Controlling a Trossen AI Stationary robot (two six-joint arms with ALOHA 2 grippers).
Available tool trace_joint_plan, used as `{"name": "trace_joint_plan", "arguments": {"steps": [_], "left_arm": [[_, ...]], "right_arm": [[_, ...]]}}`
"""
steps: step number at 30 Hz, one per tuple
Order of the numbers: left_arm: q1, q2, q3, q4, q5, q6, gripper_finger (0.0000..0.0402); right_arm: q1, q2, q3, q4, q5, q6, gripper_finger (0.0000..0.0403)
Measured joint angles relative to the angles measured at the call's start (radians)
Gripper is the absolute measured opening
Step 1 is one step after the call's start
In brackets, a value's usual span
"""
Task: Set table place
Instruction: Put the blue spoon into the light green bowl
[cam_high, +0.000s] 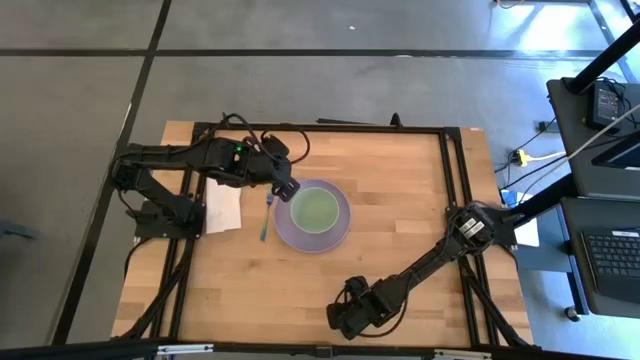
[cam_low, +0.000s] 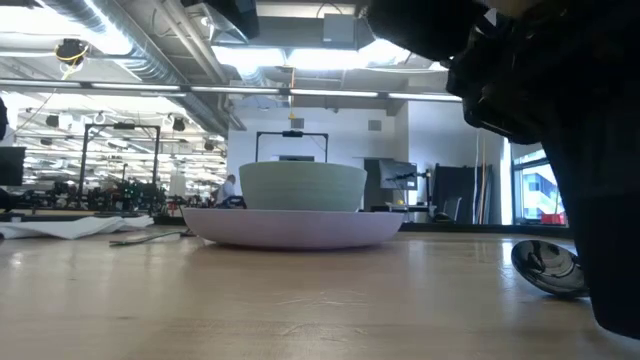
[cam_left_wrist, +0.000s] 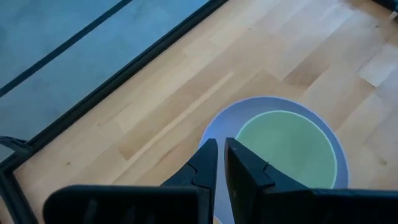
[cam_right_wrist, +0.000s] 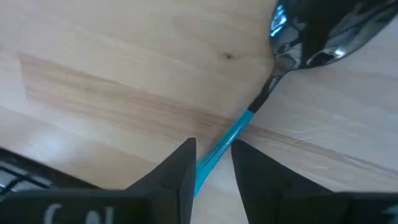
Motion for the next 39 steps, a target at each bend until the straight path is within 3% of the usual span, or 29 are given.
{"name": "trace_joint_plan", "arguments": {"steps": [10,18,23,33,39], "left_arm": [[0.049,0.0,0.0,0.0,0.0,0.042,0.0038],[0.091,0.0,0.0,0.0,0.0,0.089,0.0034],[0.108,0.0,0.0,-0.007,0.0,0.131,0.0024],[0.146,0.0,0.0,-0.13,-0.004,0.131,0.001],[0.148,0.001,0.0,-0.175,-0.032,0.13,0.0015]], "right_arm": [[-0.046,0.002,-0.004,-0.024,0.004,0.017,0.0076],[-0.046,0.002,-0.005,-0.035,0.013,-0.041,0.0012],[-0.047,0.006,0.036,-0.088,0.018,-0.079,0.0015],[-0.054,0.013,0.195,-0.41,0.026,-0.125,0.0008],[-0.069,0.012,0.244,-0.479,0.022,-0.16,0.0007]]}}
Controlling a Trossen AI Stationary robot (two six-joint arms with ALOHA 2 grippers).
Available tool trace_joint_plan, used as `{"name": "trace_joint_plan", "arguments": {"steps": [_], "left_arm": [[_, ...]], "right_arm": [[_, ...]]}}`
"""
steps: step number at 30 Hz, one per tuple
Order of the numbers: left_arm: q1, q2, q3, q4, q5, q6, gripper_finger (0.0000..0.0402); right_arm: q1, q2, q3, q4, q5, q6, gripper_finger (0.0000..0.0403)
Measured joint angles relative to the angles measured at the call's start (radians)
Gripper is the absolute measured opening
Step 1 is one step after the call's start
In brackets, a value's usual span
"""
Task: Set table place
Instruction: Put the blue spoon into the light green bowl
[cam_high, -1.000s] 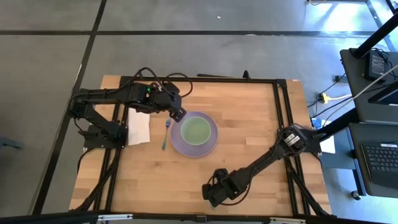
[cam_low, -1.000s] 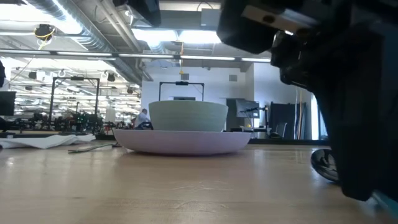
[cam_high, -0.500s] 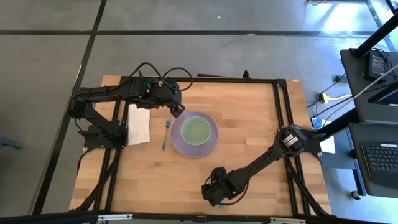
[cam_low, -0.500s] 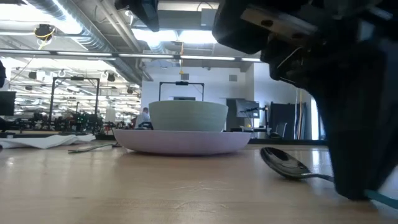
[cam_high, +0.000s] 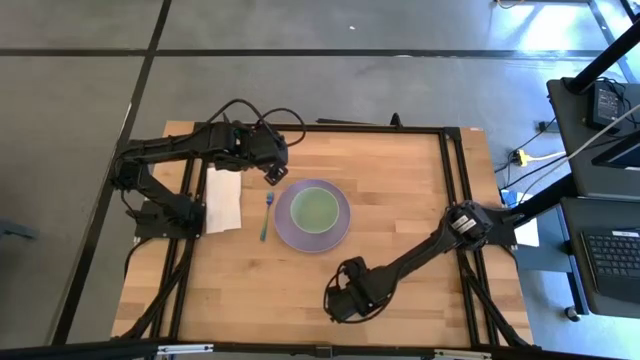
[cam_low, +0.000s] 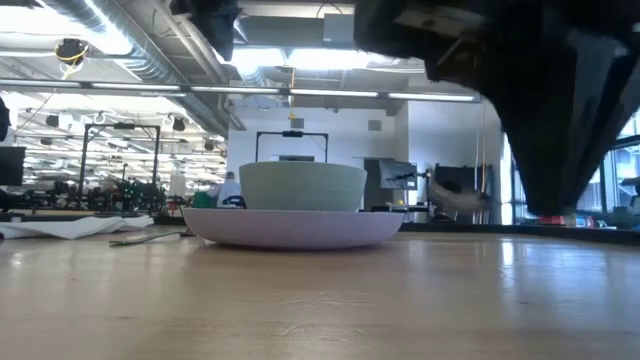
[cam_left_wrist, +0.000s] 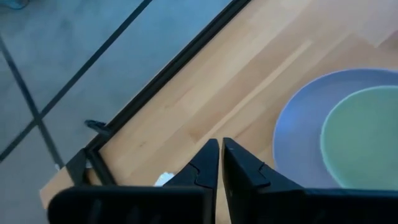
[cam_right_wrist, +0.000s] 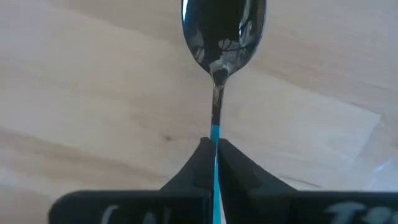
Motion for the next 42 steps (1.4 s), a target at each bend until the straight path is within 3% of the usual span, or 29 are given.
{"name": "trace_joint_plan", "arguments": {"steps": [6,12,18,24,27,32,37,42], "left_arm": [[0.0,0.0,0.0,-0.09,-0.011,-0.019,0.0027],[0.0,-0.054,0.0,-0.105,-0.02,-0.034,0.0037],[0.0,-0.152,0.0,-0.102,-0.043,-0.061,0.0043],[0.003,-0.255,0.0,-0.093,-0.08,-0.06,0.0037],[0.005,-0.297,0.0,-0.092,-0.082,-0.061,0.003],[0.005,-0.351,0.0,-0.092,-0.082,-0.061,0.002],[0.005,-0.377,0.0,-0.092,-0.082,-0.06,0.0012],[0.005,-0.375,0.0,-0.092,-0.103,-0.06,0.0007]], "right_arm": [[-0.025,-0.002,0.133,-0.172,-0.008,-0.101,0.0007],[-0.092,-0.003,0.355,-0.426,-0.01,-0.374,0.0006],[-0.229,-0.024,0.509,-0.435,-0.014,-0.716,0.0006],[-0.408,-0.024,0.572,-0.436,-0.042,-1.01,0.0006],[-0.499,-0.022,0.571,-0.437,-0.098,-1.126,0.0006],[-0.62,-0.022,0.571,-0.437,-0.277,-1.24,0.0006],[-0.697,-0.022,0.571,-0.437,-0.449,-1.226,0.0006],[-0.717,0.038,0.571,-0.436,-0.527,-1.215,0.0006]]}}
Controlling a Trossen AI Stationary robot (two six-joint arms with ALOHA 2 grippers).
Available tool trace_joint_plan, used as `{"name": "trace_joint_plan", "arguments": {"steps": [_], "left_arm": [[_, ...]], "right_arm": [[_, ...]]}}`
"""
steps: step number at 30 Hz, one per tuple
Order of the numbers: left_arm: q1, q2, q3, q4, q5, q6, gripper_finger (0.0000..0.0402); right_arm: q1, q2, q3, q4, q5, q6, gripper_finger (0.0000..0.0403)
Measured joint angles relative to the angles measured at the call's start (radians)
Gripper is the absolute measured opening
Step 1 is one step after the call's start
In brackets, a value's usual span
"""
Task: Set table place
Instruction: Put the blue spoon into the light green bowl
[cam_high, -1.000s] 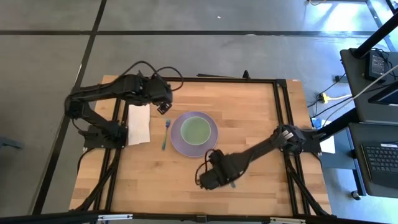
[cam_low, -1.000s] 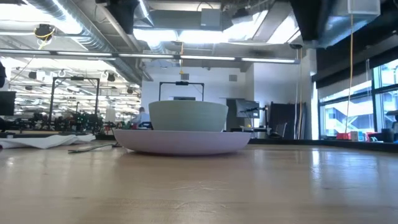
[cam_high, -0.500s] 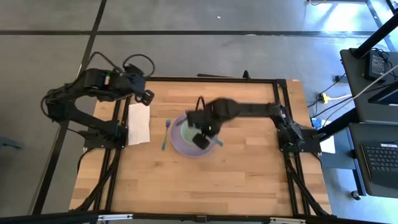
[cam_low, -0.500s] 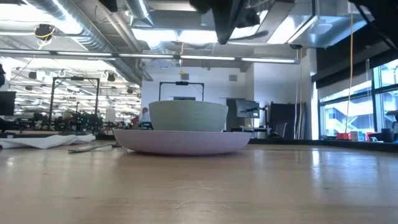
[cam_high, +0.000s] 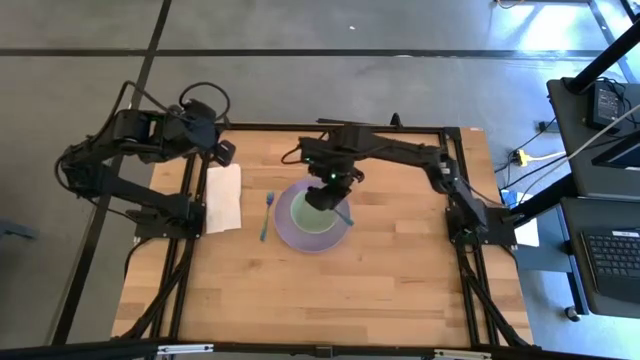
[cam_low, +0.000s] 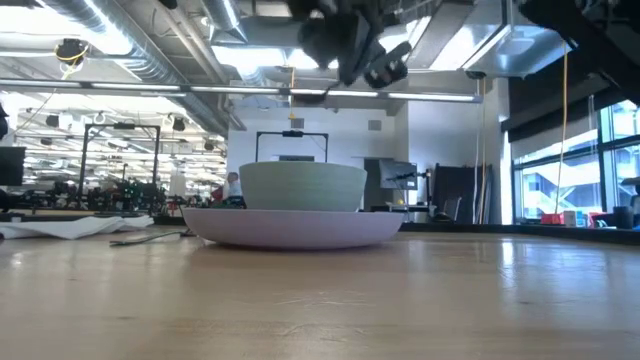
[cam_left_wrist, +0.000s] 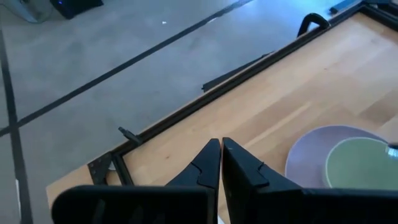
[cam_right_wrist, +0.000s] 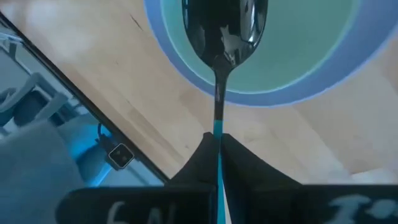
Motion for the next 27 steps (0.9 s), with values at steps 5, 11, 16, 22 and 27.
{"name": "trace_joint_plan", "arguments": {"steps": [5,11,16,22,27], "left_arm": [[0.0,0.003,0.0,0.0,-0.022,0.0,0.0012],[0.0,0.002,0.0,0.0,-0.042,0.0,0.0023],[0.0,0.002,0.0,0.0,-0.042,0.0,0.0029],[0.0,0.002,0.0,0.0,-0.047,0.0,0.0028],[0.0,0.002,0.0,0.0,-0.064,0.0,0.0018]], "right_arm": [[-0.003,0.087,-0.001,0.0,-0.141,-0.079,0.0006],[-0.041,0.17,-0.001,0.001,-0.172,-0.134,0.0006],[-0.061,0.237,-0.001,0.001,-0.174,-0.162,0.0006],[-0.06,0.29,-0.001,0.0,-0.216,-0.21,0.0007],[-0.06,0.314,-0.001,0.0,-0.215,-0.237,0.0011]]}}
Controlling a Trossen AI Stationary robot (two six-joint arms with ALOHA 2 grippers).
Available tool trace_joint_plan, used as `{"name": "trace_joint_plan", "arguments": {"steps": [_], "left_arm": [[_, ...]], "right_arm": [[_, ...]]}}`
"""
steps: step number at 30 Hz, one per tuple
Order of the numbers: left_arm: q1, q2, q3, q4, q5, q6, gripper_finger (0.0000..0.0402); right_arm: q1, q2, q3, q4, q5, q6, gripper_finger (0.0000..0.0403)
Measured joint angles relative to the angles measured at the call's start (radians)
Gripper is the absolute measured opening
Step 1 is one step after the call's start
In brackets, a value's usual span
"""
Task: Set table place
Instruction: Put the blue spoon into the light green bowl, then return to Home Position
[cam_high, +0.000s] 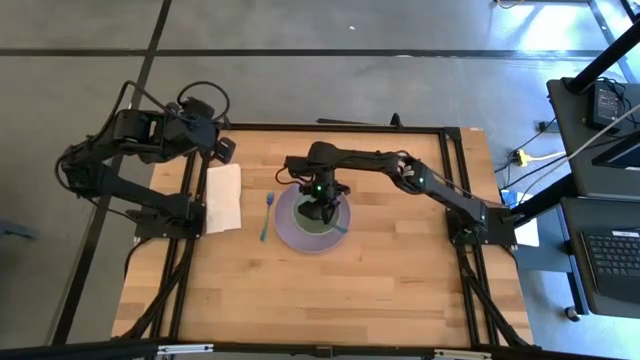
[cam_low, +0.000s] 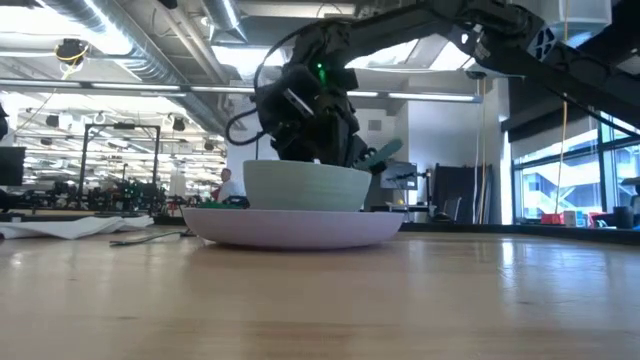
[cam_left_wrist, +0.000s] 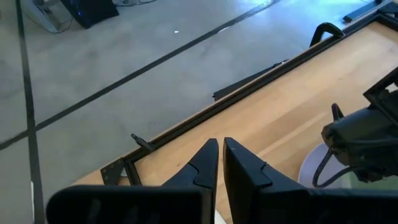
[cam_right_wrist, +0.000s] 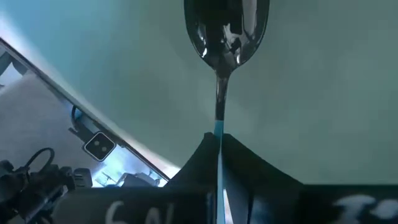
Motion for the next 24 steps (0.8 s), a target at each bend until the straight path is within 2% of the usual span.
{"name": "trace_joint_plan", "arguments": {"steps": [7,15,20,24], "left_arm": [[0.0,0.0,0.0,0.0,-0.008,-0.001,0.001],[0.0,0.0,0.0,0.0,-0.008,-0.022,0.0024],[0.0,0.0,0.0,0.0,-0.008,-0.022,0.0032],[0.0,-0.002,0.0,0.001,-0.02,-0.019,0.0036]], "right_arm": [[0.0,0.0,0.0,0.005,0.009,-0.024,0.0034],[0.0,-0.037,0.023,0.017,0.044,-0.029,0.0055],[0.0,-0.098,0.021,0.009,0.079,-0.048,0.0054],[0.003,-0.204,0.021,0.019,0.153,-0.04,0.0056]]}}
